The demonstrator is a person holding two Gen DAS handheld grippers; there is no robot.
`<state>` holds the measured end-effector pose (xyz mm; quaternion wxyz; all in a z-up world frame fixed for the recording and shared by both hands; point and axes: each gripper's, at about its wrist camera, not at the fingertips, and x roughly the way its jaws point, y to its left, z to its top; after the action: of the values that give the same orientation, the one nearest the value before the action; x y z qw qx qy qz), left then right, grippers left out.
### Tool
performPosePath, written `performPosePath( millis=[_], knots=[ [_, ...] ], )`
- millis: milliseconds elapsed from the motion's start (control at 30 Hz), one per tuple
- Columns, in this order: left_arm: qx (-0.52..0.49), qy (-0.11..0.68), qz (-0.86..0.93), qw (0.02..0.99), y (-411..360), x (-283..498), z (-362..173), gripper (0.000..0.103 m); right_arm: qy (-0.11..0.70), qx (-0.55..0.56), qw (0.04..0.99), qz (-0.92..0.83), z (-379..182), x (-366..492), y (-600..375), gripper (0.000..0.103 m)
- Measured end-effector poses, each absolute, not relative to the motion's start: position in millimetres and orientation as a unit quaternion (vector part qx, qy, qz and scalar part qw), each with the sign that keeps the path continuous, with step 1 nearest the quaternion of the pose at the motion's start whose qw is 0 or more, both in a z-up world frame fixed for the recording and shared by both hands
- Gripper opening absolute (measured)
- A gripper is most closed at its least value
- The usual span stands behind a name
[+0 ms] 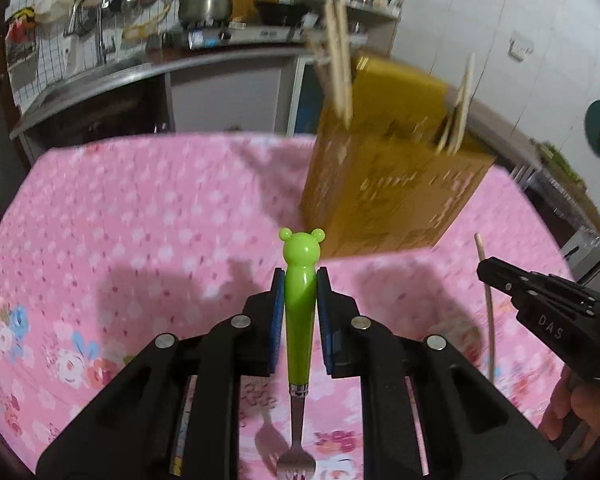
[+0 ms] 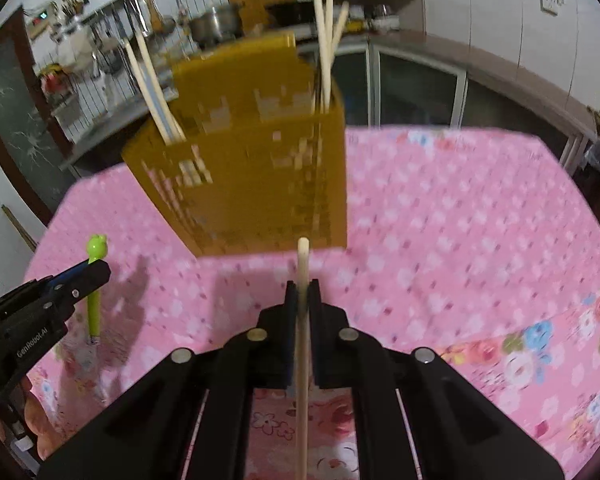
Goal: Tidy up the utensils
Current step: 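Carry the green fork and the chopstick up over the yellow holder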
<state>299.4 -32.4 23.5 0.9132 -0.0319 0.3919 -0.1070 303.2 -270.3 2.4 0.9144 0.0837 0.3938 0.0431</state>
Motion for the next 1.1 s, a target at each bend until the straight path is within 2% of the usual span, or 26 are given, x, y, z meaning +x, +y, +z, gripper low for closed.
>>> performPosePath(
  millis=[333,667,867,1100],
  knots=[
    [-0.055,0.300,-0.143,0.942,-45,281,99,0.014,0.263,0.113,0.956,0.060,92,283,-298,0.006],
    [-0.050,0.230,-0.155,0.959,-53,283,184,0.014,0.134,0.119,0.982,0.052,177,312,-310,0.006],
    [-0.027,0.195,-0.145,0.970,-63,298,214,0.014,0.078,0.131,0.988,0.039,194,333,-311,0.006],
    [-0.014,0.192,-0.147,0.970,-77,337,194,0.014,0.025,0.122,0.991,0.045,176,360,-304,0.006]
  ],
)
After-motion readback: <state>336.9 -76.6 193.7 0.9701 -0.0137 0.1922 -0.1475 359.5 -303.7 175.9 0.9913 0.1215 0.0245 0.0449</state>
